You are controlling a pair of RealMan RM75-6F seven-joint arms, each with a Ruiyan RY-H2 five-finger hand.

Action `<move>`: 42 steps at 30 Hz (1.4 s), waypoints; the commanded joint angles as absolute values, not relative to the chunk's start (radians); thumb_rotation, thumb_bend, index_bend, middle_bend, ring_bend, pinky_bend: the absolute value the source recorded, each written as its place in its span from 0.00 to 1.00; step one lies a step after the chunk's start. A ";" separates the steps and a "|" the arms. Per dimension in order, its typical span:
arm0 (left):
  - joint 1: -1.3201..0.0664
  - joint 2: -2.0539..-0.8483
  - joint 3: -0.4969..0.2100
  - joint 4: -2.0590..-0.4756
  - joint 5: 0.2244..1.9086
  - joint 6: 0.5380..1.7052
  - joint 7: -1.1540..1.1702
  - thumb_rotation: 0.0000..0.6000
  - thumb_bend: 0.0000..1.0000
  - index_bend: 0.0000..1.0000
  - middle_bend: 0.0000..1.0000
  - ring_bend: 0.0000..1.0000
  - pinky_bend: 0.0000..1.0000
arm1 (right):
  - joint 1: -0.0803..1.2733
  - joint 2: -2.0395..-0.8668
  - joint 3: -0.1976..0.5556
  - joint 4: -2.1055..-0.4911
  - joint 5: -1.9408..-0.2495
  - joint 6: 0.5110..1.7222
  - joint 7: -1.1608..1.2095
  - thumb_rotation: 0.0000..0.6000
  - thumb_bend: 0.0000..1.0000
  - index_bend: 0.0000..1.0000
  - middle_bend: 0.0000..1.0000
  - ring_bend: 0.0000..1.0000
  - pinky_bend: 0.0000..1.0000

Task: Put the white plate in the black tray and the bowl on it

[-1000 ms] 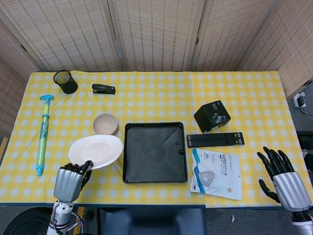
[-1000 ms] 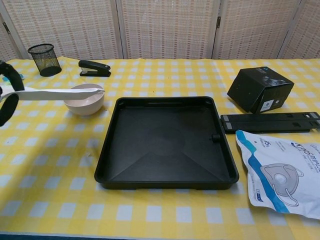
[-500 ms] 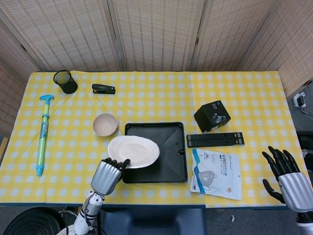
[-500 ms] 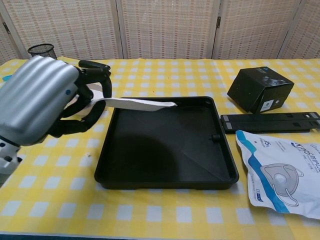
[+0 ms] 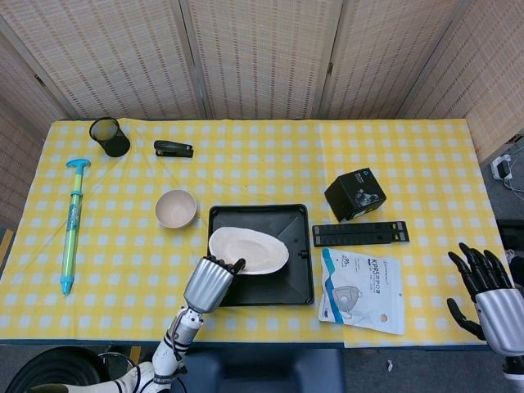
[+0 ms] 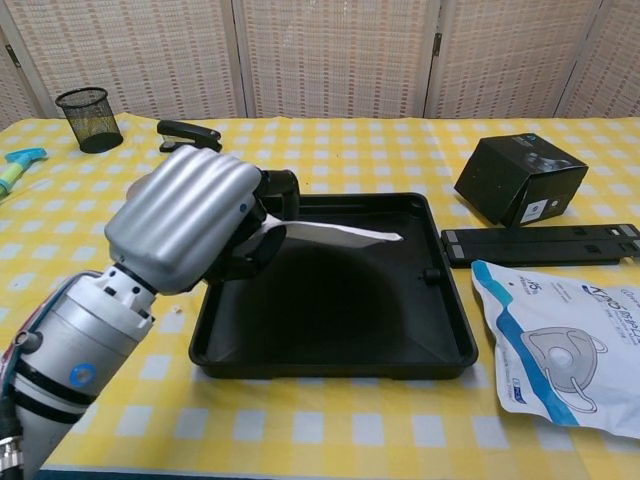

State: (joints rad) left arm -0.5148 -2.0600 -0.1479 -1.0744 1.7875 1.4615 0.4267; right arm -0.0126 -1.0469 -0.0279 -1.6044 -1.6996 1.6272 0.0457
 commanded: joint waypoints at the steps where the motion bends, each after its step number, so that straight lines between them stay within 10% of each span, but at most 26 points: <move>1: -0.542 -2.101 -0.161 -1.009 1.757 1.435 0.397 1.00 0.63 0.63 1.00 1.00 1.00 | -0.015 -1.042 -0.024 -1.602 -1.692 1.631 0.059 1.00 0.42 0.00 0.00 0.00 0.00; 10: -0.578 -2.160 -0.161 -0.902 1.717 1.415 0.333 1.00 0.63 0.62 1.00 1.00 1.00 | -0.020 -1.035 -0.018 -1.597 -1.677 1.634 0.078 1.00 0.42 0.00 0.00 0.00 0.00; 22: -0.570 -2.115 -0.132 -1.014 1.667 1.366 0.394 1.00 0.36 0.32 1.00 1.00 1.00 | -0.023 -1.035 -0.017 -1.598 -1.676 1.634 0.077 1.00 0.42 0.00 0.00 0.00 0.00; 42: -0.478 -1.826 -0.128 -1.392 1.595 1.401 0.530 1.00 0.32 0.37 1.00 1.00 1.00 | -0.032 -1.038 -0.026 -1.594 -1.708 1.653 0.073 1.00 0.42 0.00 0.00 0.00 0.00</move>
State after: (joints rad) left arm -0.4958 -1.8740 -0.1114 -1.3590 1.6192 1.3916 0.5283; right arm -0.0311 -1.0387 -0.0253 -1.5941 -1.7066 1.6516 0.0726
